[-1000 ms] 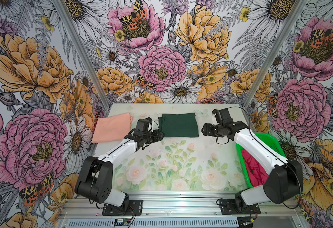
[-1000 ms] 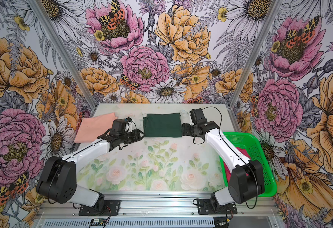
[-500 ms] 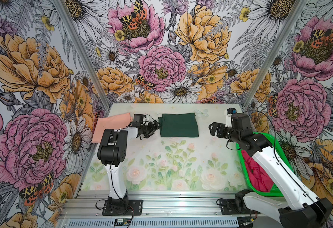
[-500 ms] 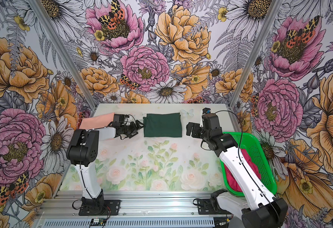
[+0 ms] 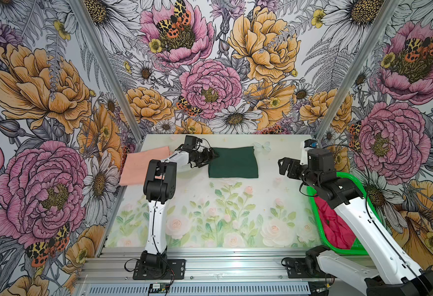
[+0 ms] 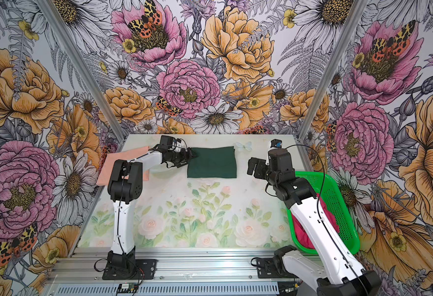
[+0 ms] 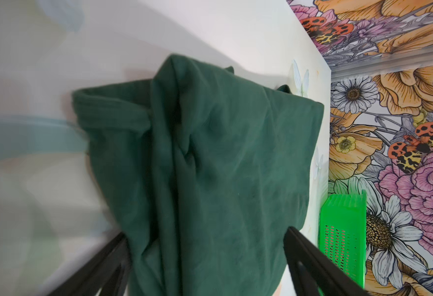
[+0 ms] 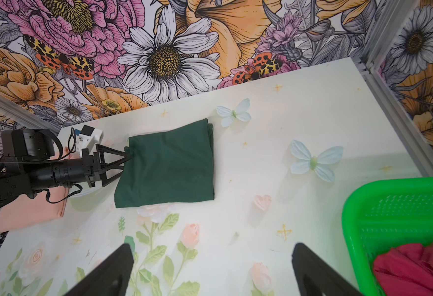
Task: Fold and stack t-shirts
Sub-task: Pick up the T-shirt from the center of the board.
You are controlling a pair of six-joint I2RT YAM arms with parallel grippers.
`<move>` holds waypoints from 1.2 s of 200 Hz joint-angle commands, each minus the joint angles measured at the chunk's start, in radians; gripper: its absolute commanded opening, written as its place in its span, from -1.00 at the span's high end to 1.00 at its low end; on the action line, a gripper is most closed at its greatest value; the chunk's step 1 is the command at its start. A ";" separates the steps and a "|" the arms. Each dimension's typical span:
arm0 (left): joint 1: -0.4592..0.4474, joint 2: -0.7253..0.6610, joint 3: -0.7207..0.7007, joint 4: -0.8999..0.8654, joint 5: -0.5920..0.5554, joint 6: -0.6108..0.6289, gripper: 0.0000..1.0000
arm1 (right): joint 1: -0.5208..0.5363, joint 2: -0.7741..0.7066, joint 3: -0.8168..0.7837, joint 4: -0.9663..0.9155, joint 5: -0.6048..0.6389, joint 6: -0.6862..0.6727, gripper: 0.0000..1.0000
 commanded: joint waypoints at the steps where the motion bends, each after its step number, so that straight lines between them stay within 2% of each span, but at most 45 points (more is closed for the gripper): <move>1: -0.066 0.150 -0.012 -0.228 -0.007 0.034 -0.78 | -0.010 0.008 -0.010 -0.008 0.021 -0.006 -0.99; 14: -0.085 0.168 0.006 -0.231 0.017 0.032 -0.67 | -0.010 0.005 -0.010 -0.009 0.023 -0.010 -0.99; 22: -0.092 0.174 0.013 -0.233 0.025 0.030 -0.46 | -0.009 0.003 -0.010 -0.010 0.026 -0.010 -0.99; 26: -0.096 0.173 0.015 -0.233 0.030 0.029 -0.29 | -0.010 0.002 -0.009 -0.011 0.026 -0.011 -0.99; 30: -0.097 0.172 0.017 -0.233 0.034 0.032 -0.06 | -0.009 0.001 -0.009 -0.011 0.025 -0.013 -0.99; 36: -0.100 0.170 0.017 -0.233 0.036 0.033 0.41 | -0.009 0.000 -0.009 -0.011 0.026 -0.014 -0.99; 41: -0.102 0.164 0.014 -0.234 0.036 0.034 1.00 | -0.010 0.000 -0.010 -0.011 0.027 -0.015 -0.99; 70: -0.101 0.073 -0.030 -0.234 -0.029 0.071 1.00 | -0.012 0.000 -0.010 -0.013 0.029 -0.015 -0.99; 110: -0.075 -0.161 -0.096 -0.234 -0.237 0.089 1.00 | -0.011 0.027 -0.003 -0.010 0.018 -0.003 -0.98; 145: -0.009 -0.291 -0.049 -0.332 -0.343 0.125 1.00 | -0.007 0.076 0.014 -0.008 -0.034 -0.006 -0.96; 179: 0.053 -0.322 0.038 -0.468 -0.383 0.206 1.00 | -0.002 0.103 0.022 -0.001 -0.041 -0.013 -0.95; 216: 0.121 -0.281 0.176 -0.640 -0.493 0.300 1.00 | 0.001 0.122 0.028 0.004 -0.049 -0.022 -0.95; 240: 0.181 -0.258 0.236 -0.694 -0.514 0.320 1.00 | 0.001 0.136 0.030 0.006 -0.054 -0.026 -0.95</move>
